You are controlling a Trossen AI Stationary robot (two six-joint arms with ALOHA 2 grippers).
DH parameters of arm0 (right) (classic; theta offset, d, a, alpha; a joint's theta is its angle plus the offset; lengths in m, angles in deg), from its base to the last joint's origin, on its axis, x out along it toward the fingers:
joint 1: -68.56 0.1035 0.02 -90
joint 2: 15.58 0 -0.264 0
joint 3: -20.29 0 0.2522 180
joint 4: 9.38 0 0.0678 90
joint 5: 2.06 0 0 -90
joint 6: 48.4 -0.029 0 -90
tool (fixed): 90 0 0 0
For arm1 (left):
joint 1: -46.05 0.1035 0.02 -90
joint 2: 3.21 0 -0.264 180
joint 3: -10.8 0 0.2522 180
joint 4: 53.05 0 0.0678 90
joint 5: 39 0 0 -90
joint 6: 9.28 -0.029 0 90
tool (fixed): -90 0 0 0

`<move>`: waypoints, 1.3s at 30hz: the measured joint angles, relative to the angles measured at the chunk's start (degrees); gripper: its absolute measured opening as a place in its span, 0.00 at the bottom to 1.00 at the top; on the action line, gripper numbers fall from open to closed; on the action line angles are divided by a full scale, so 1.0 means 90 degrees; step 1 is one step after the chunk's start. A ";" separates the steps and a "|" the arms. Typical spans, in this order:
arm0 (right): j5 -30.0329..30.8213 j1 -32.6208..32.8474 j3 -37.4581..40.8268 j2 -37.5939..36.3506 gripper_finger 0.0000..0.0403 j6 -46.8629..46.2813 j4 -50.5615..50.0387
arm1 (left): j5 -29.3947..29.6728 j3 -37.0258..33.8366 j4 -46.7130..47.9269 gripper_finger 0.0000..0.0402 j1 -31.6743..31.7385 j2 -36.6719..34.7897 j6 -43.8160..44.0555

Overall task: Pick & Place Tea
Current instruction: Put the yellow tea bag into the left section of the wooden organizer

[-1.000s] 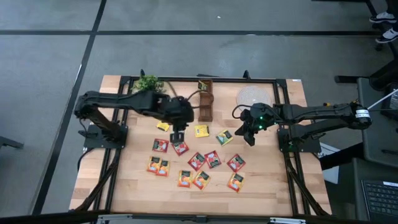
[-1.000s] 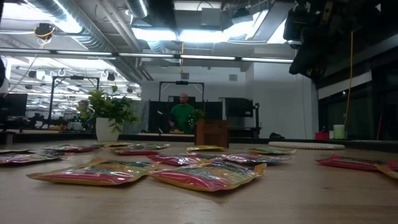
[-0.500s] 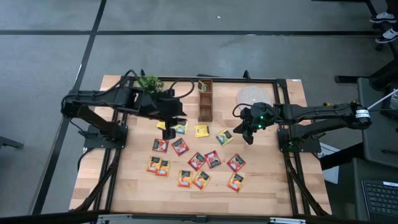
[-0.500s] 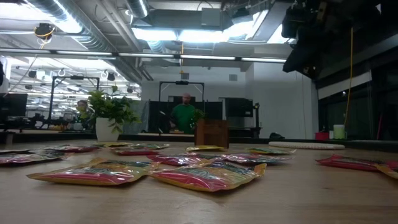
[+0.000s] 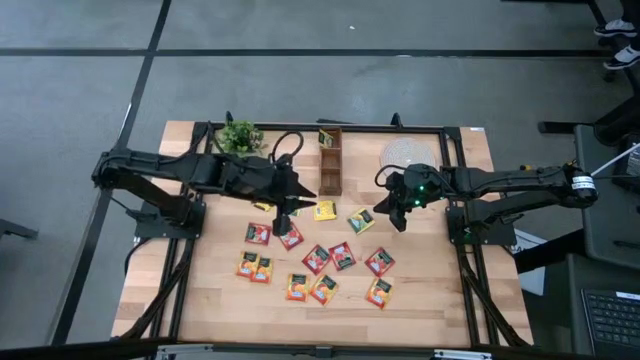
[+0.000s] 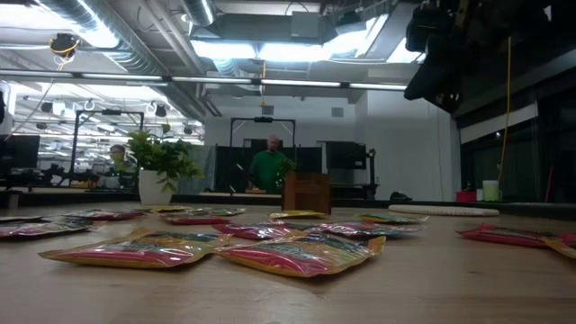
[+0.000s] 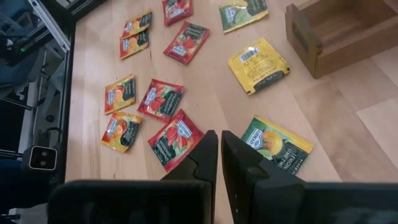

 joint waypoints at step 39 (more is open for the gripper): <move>0.0143 0.0002 -0.0398 0.2392 0.01 0.0237 -0.0677 | -0.0886 -0.3653 -0.4480 0.19 0.1267 0.0204 0.0178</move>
